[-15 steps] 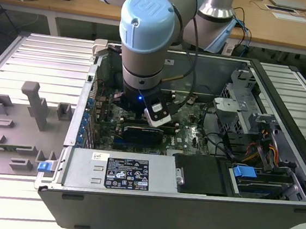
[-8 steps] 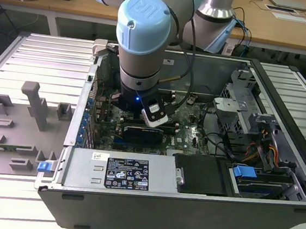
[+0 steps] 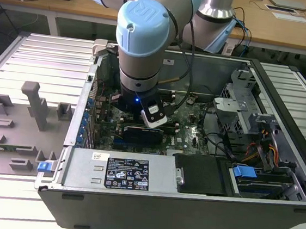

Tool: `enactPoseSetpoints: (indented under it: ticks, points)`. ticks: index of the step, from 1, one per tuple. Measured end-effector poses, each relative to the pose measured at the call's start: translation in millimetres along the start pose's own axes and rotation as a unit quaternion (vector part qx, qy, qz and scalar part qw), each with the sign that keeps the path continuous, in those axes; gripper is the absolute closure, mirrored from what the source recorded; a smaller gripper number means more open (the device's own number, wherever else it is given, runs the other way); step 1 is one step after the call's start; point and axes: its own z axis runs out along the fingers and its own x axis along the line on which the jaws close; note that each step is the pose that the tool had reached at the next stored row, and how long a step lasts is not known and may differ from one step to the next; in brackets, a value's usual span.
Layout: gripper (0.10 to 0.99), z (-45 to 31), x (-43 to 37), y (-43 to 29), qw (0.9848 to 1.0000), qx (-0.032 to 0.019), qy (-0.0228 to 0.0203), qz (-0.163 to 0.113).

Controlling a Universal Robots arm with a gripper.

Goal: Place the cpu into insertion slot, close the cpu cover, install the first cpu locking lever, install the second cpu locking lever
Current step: 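Install the second cpu locking lever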

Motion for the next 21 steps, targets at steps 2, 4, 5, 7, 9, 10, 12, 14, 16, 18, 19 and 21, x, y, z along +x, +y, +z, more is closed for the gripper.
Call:
enactPoseSetpoints:
  ticks: [2,4,5,7,9,10,12,14,16,18,19,21]
  points:
    - [0.98,-0.5,-0.1,0.2,1.0,0.0012,0.0,0.0]
    - [0.98,-3.1,-0.3,1.0,1.0,0.0012,-0.0002,0.0]
    - [0.98,-5.8,-0.3,1.8,1.0,0.0012,-0.0001,0.0]
    - [0.98,-10.2,-0.4,3.0,1.0,0.0013,-0.0001,0.0]
    - [0.98,-17.9,-0.6,5.3,1.0,0.0014,-0.0001,0.0]
    - [0.98,-22.9,-0.8,6.8,1.0,0.0015,-0.0001,0.0]
    - [0.98,-25.4,-1.1,7.6,1.0,0.0029,-0.0002,0.0]
    - [0.98,-26.0,-3.3,7.7,0.9998,0.0205,-0.0008,0.004]
    - [0.98,-25.8,-8.8,7.7,0.9997,0.0239,-0.0013,0.006]
    - [0.98,-25.6,-16.9,7.6,0.9997,0.0239,-0.0013,0.006]
    - [0.98,-25.5,-20.3,7.6,0.9997,0.0239,-0.0013,0.007]
    - [0.98,-25.1,-31.5,7.5,0.9997,0.0239,-0.001,0.007]
